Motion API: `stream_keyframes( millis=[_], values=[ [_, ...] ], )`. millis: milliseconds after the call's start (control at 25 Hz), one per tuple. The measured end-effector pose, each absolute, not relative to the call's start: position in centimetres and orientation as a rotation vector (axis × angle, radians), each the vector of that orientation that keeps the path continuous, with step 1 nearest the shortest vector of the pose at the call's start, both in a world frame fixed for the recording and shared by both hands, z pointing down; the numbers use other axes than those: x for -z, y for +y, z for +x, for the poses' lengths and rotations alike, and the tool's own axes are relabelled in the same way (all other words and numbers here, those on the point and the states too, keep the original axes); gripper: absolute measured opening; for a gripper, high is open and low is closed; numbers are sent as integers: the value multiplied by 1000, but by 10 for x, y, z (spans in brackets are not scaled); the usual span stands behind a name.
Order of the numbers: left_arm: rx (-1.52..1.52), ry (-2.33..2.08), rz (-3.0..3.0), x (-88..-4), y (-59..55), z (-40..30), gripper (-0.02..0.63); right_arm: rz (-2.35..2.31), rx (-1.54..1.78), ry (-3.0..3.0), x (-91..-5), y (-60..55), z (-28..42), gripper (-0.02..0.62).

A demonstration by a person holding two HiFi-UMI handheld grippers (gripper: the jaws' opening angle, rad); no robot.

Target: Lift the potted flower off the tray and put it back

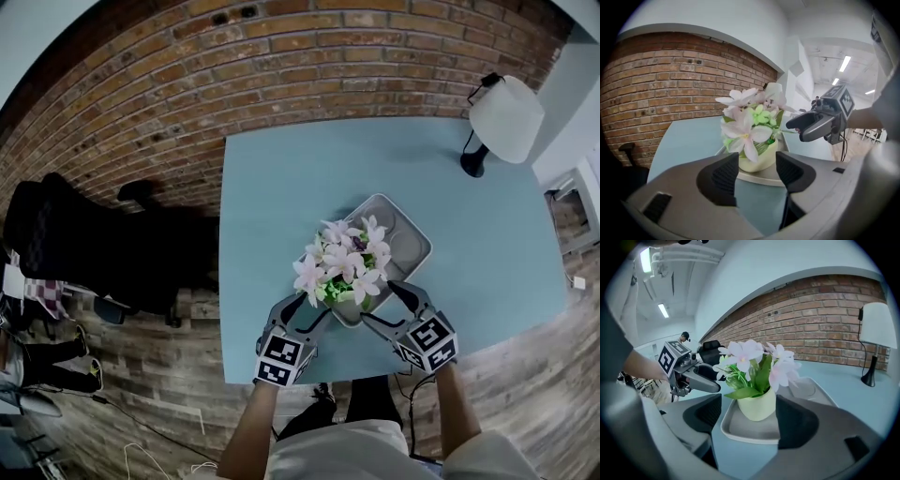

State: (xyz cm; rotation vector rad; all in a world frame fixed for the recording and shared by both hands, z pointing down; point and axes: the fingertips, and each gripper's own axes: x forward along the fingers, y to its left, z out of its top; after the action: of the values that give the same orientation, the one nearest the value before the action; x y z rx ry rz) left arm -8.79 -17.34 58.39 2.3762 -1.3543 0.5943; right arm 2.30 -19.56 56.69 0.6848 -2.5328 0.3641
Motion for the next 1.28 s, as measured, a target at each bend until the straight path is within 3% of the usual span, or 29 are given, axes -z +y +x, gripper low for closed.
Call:
stream_keyframes(
  millis=[480,1280],
  values=[
    [-591,-1321,2442,-607,-203,-84,327,571,-396,-2601,-602,-226,9,393],
    [-567,-1228,2469,-629,-217,-72,333,273,-298,-2639,-631,-250,-23,453]
  ],
)
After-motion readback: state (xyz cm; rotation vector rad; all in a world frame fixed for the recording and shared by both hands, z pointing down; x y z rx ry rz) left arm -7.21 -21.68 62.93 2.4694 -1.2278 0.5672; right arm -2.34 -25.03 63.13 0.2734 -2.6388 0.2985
